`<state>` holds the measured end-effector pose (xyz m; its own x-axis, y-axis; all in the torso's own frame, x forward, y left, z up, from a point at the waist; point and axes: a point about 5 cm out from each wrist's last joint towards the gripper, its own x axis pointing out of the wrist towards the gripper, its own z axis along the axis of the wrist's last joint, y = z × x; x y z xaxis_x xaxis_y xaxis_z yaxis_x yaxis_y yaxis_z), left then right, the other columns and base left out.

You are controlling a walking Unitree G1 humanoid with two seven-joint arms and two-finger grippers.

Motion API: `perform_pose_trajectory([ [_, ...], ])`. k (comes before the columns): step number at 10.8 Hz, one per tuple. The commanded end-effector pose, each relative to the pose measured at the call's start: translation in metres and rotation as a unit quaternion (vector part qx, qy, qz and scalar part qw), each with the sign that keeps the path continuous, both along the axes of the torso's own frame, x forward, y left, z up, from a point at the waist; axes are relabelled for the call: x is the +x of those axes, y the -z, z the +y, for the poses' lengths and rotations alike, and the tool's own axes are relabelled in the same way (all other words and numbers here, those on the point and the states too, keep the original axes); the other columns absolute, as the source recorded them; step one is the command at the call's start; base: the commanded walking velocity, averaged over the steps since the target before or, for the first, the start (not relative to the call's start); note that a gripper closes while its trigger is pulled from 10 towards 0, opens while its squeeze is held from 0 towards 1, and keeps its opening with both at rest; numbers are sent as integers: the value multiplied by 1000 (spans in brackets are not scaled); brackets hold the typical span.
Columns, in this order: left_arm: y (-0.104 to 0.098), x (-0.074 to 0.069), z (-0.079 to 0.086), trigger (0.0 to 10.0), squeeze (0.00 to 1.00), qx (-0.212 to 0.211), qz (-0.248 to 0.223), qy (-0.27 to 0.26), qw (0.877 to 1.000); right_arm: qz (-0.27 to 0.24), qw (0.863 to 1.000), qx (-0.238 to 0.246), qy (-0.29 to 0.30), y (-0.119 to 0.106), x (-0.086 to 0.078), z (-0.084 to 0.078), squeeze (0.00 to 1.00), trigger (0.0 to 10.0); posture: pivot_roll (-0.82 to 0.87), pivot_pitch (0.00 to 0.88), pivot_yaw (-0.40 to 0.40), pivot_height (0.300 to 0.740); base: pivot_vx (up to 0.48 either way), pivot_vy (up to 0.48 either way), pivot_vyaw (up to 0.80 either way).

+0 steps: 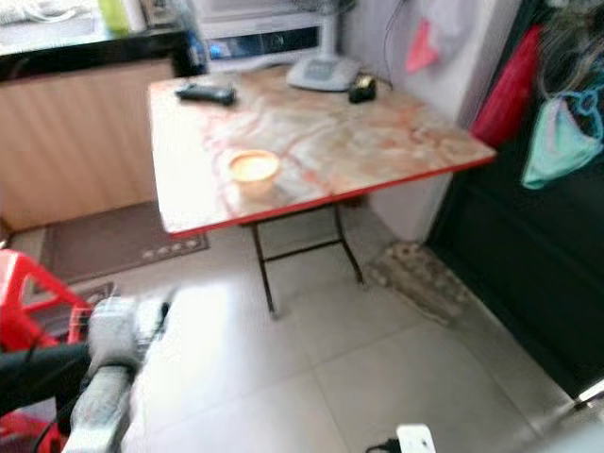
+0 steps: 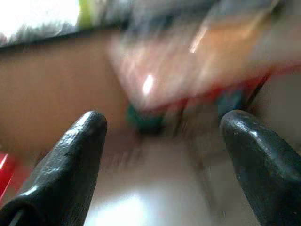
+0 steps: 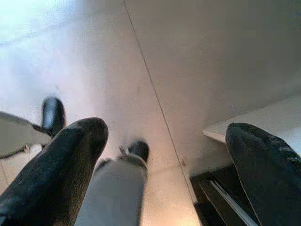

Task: Restocking fridge

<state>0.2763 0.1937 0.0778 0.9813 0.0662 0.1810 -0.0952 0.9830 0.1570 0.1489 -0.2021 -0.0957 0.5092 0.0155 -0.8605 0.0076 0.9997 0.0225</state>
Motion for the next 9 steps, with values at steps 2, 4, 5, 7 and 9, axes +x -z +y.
perform_pose_trajectory([
  [2, -11, 4, -7, 10000, 0, 13, -18, 23, 999, 0, 1000, 1, 10, 0, -2, -2, 0, 10000, 9, 0, -2, 740, 317, 0, 0],
  [4, -19, 5, -9, 10000, 0, 15, -24, 27, 999, -1, 1000, 1, 10, 0, -2, -2, 0, 10000, 12, 0, -2, 740, 358, 0, 0],
  [5, -25, 6, -9, 10000, 0, 16, -26, 26, 999, -2, 1000, 2, 9, 0, -1, -2, 0, 10000, 10, 0, -3, 740, 364, 0, 0],
  [7, -28, 5, -9, 10000, 0, 17, -24, 26, 999, -3, 1000, 1, 5, 0, -1, -2, 0, 10000, 10, 0, -3, 740, 364, 0, 0],
  [9, -28, 5, -9, 10000, 0, 17, -24, 26, 999, -3, 1000, 1, 5, 0, -1, -2, 0, 10000, 10, 0, -3, 740, 364, 0, 0],
])
